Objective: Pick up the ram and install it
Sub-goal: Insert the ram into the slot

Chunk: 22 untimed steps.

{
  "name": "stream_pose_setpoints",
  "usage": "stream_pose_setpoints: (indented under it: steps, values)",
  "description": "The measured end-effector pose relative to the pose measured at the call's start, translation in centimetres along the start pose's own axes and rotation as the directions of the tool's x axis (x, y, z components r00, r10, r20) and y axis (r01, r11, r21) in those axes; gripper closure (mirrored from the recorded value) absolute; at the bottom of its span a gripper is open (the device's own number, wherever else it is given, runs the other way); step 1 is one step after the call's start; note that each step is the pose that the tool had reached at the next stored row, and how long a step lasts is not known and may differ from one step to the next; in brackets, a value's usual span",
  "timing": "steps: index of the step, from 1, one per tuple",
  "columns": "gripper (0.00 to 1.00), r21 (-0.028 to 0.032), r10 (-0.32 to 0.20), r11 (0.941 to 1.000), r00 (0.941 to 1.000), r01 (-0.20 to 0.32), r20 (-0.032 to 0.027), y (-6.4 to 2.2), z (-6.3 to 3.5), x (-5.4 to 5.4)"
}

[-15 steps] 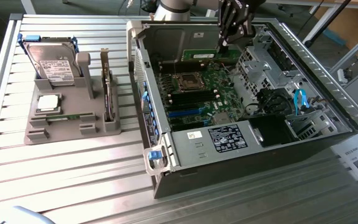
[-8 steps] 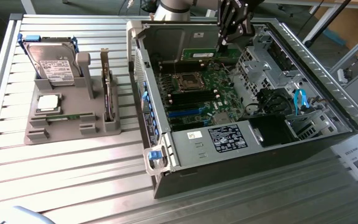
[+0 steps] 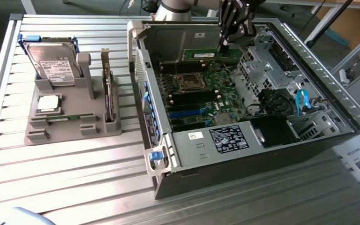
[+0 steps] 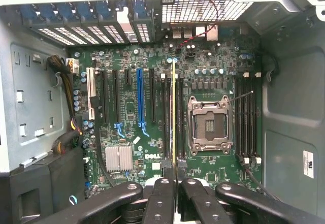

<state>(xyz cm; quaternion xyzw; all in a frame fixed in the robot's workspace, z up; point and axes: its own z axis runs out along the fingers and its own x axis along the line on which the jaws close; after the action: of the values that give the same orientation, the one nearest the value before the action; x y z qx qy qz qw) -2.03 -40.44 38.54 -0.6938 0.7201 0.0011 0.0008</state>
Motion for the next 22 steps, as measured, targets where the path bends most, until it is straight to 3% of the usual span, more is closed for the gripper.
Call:
stream_pose_setpoints:
  steps: [5, 22]
  values:
    - [0.88, 0.0000, 0.000, 1.0000, 1.0000, 0.000, 0.0001, 0.00, 0.40, 0.0]
    - [0.88, 0.0001, 0.000, 1.0000, 1.0000, 0.000, -0.0001, 0.00, 3.47, 0.0]
